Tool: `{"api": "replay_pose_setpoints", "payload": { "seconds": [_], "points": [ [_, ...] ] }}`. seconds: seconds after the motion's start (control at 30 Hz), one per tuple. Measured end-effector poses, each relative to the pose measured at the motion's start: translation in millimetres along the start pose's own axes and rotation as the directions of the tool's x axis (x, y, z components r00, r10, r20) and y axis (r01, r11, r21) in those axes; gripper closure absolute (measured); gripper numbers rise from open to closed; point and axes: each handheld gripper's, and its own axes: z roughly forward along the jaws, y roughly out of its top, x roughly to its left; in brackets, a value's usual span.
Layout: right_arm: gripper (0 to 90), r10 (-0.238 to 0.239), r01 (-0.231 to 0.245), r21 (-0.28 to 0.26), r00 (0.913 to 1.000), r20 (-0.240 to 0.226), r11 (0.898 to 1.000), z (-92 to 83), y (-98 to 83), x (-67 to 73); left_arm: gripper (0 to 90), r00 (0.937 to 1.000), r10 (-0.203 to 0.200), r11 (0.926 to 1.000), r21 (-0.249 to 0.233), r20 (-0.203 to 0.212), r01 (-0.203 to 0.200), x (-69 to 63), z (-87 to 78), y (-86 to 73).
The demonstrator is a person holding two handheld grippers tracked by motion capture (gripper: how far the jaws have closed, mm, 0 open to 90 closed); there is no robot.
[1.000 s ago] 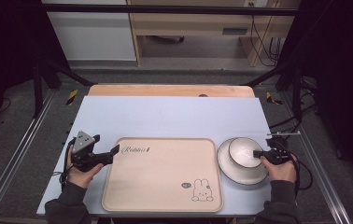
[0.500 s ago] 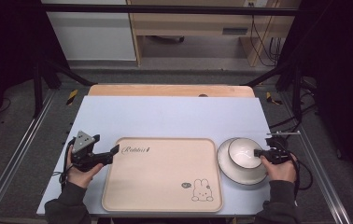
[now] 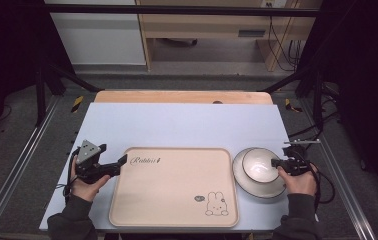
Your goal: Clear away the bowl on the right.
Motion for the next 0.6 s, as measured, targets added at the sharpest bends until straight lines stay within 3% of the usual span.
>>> {"api": "replay_pose_setpoints", "payload": {
  "seconds": [0.33,0.6],
  "points": [
    [82.3,-0.007,0.007,0.012,0.9999,-0.013,1.000,-2.5,1.8,6.8,14.3,1.0000,0.001,1.0000,0.006,0.000,-0.001,0.4,1.9,-1.1],
    [82.3,-0.021,0.021,-0.015,0.9989,-0.041,1.000,-10.0,3.6,11.5,14.3,1.0000,0.000,1.0000,0.005,0.001,0.000,0.3,1.7,-1.0]
  ]
}}
